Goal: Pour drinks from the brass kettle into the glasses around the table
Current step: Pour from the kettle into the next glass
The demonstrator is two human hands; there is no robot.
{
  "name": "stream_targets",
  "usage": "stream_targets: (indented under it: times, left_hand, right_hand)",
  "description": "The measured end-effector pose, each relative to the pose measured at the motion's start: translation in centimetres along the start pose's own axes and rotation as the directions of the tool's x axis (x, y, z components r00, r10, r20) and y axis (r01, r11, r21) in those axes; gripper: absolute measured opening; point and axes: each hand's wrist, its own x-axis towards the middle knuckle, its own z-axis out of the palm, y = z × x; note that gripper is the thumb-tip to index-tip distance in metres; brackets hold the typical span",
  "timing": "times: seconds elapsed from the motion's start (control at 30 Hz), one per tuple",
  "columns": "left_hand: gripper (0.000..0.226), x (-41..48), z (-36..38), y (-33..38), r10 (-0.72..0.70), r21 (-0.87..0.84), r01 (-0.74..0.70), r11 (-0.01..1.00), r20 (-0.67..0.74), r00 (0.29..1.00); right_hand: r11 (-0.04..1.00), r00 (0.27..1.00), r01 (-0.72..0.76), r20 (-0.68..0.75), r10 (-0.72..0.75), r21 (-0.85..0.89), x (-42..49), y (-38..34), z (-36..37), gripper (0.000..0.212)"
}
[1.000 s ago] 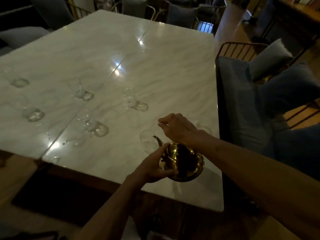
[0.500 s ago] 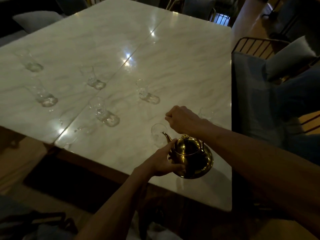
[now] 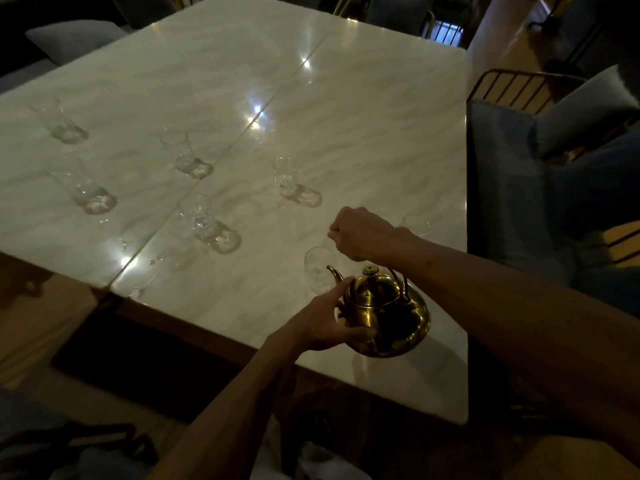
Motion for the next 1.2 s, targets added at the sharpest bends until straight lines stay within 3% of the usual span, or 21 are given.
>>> stream_targets:
  times: [0.73,1.2]
  left_hand:
    - [0.1,-0.1,0.5,1.1,0.005,-0.042,-0.008,0.999,-0.053,0.999]
    - [0.103,-0.3,0.7,1.5,-0.001,-0.069,-0.004,0.998,-0.068,0.998]
  right_hand:
    - [0.998,0.999,0.006,0.046,-0.003,-0.064,0.4,-0.1,-0.8,0.02]
    - [0.996,0.998,0.011,0.06,-0.006,-0.084,0.0,-0.5,-1.3,0.027]
